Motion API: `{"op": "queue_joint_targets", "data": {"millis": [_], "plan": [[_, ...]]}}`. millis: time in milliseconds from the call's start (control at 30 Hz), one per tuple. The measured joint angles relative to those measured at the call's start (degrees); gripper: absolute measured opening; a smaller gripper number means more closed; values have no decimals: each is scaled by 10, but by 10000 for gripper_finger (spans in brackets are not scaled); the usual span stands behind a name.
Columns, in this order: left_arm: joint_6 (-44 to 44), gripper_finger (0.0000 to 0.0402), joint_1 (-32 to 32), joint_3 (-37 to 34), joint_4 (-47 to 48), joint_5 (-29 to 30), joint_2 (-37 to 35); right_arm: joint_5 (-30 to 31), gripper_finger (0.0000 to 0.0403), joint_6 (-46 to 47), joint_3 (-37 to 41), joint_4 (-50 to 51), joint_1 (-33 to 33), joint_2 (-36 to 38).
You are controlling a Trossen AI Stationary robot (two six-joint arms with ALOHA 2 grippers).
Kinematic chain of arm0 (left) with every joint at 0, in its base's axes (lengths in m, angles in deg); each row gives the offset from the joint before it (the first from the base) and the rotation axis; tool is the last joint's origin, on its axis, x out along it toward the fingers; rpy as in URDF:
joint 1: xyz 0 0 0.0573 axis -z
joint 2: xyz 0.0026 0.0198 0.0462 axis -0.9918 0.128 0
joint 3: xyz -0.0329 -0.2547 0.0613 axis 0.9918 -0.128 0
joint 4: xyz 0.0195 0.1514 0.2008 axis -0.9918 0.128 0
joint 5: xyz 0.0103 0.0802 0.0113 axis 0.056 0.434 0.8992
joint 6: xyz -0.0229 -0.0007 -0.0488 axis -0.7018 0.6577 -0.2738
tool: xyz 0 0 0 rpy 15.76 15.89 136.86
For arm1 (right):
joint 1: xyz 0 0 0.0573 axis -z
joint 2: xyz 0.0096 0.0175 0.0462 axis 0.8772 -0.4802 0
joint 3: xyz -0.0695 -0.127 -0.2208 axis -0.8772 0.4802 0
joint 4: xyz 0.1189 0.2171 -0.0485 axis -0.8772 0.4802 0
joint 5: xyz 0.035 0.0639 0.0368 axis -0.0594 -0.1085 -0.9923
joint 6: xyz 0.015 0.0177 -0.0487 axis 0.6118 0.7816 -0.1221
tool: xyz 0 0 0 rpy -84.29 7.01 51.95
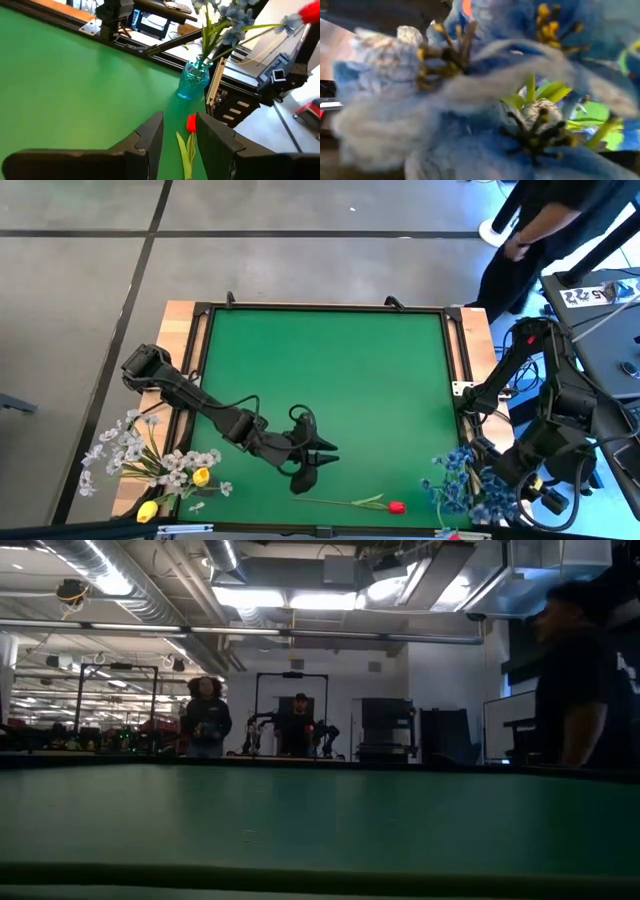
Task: Sort flowers into vase by color
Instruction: Put the blue flowers into the blue vase
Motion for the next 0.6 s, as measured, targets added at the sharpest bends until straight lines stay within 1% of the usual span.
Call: {"op": "queue_joint_targets", "data": {"millis": [67,167,233,367,433,600], "plan": [[16,110,0,0,0,-4,0,10,184,0,-5,13,0,0],[19,110,1,0,0,-6,0,50,184,0,-4,15,0,-4],[22,110,0,0,0,-5,0,59,184,8,0,25,0,-12],[35,110,3,0,-8,-5,13,17,184,39,6,87,0,-32],[33,110,4,0,-23,-11,31,-2,184,51,6,113,0,-41],[35,110,8,9,-86,-39,95,-19,184,104,6,126,0,-47]]}}
